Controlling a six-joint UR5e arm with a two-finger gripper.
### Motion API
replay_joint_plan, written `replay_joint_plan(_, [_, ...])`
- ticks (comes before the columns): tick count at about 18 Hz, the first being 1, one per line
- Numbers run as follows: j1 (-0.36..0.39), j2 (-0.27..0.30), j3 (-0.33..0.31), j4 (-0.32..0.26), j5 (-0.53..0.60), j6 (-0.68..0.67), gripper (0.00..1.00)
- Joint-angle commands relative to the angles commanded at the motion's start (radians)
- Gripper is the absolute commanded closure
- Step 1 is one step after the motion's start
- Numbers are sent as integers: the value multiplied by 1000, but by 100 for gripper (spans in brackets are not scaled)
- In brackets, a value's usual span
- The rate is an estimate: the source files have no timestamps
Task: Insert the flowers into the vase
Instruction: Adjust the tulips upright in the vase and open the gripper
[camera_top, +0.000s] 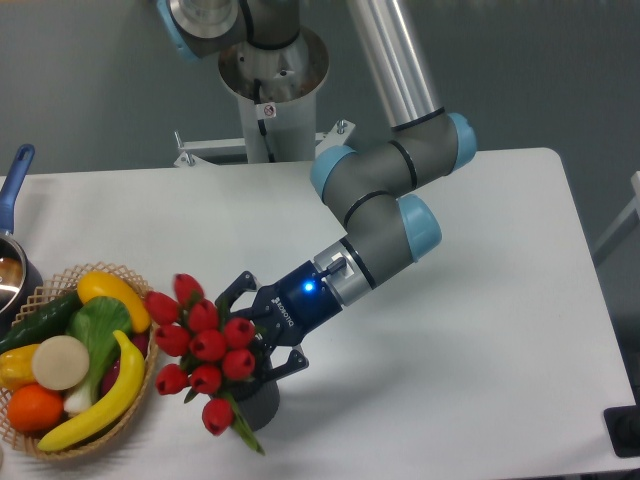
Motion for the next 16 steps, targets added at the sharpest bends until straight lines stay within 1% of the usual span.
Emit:
replay_joint_plan(2, [2,2,-6,0,0,-2,1])
replay_joint_plan(3, [2,3,-8,0,0,-2,1])
replay_joint_plan(10, [14,8,-25,-2,5,-9,0])
replay_joint_plan(11, [23,12,-34,-2,5,-9,0])
replay_joint_plan(13, [35,41,-58,-2,5,-11,0])
replay_joint_plan(16, [54,54,-75,-2,5,-12,0])
